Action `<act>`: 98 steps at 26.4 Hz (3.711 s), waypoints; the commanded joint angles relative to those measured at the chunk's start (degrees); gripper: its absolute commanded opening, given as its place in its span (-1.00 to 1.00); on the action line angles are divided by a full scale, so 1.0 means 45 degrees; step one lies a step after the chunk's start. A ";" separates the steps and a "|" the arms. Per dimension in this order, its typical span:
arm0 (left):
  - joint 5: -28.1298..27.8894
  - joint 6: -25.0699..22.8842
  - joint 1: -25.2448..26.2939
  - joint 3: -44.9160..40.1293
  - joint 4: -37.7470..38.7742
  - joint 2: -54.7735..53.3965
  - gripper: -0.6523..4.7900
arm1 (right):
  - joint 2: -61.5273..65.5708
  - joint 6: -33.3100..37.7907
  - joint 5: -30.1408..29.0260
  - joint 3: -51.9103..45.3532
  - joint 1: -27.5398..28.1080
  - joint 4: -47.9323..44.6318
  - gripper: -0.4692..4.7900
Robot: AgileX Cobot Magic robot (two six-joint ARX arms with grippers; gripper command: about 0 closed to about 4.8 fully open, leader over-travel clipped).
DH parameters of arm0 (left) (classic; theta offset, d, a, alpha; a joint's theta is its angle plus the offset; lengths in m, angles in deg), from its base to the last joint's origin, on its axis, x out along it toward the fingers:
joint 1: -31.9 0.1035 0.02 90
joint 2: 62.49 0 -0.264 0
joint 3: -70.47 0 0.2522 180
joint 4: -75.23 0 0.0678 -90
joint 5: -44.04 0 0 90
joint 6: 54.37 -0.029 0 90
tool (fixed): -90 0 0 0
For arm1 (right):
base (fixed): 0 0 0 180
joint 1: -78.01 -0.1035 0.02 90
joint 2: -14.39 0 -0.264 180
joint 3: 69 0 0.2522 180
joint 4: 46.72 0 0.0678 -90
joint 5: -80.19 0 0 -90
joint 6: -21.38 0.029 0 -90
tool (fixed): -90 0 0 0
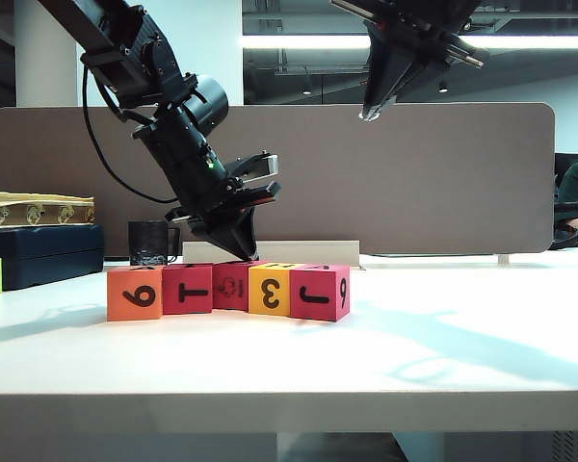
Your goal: Select the appropriate blocks from the scattered letter blocks on the table and arrange them in a row to spell out "ALOHA".
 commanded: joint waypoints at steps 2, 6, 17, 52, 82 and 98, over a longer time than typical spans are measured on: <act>-0.0151 -0.0131 -0.0049 -0.0063 0.1282 0.0000 -0.78 | -0.0068 -0.0039 -0.0024 0.0034 -0.0019 -0.0131 -0.84; -0.0146 -0.0126 -0.0068 -0.0058 0.1909 0.0005 -0.78 | -0.0068 -0.0039 -0.0019 0.0034 -0.0019 -0.0136 -0.84; -0.0291 -0.0219 -0.0379 0.0000 0.2725 0.0442 -0.78 | -0.0063 -0.0223 -0.0015 0.0034 -0.0019 -0.0136 -0.84; -0.3959 0.0763 0.2327 0.1617 0.7242 0.1491 -0.78 | 0.3648 -0.0126 0.0743 0.0024 -0.0005 -0.0214 -0.84; -0.2181 0.0748 0.1962 0.1564 0.7159 0.0267 -0.78 | 0.4716 0.0068 0.1214 0.0024 0.0010 -0.0505 -0.84; -0.4920 0.0738 0.1841 0.1622 0.7091 0.0554 -0.78 | 0.4663 -0.0248 0.1637 0.0452 0.0010 -0.0369 -0.84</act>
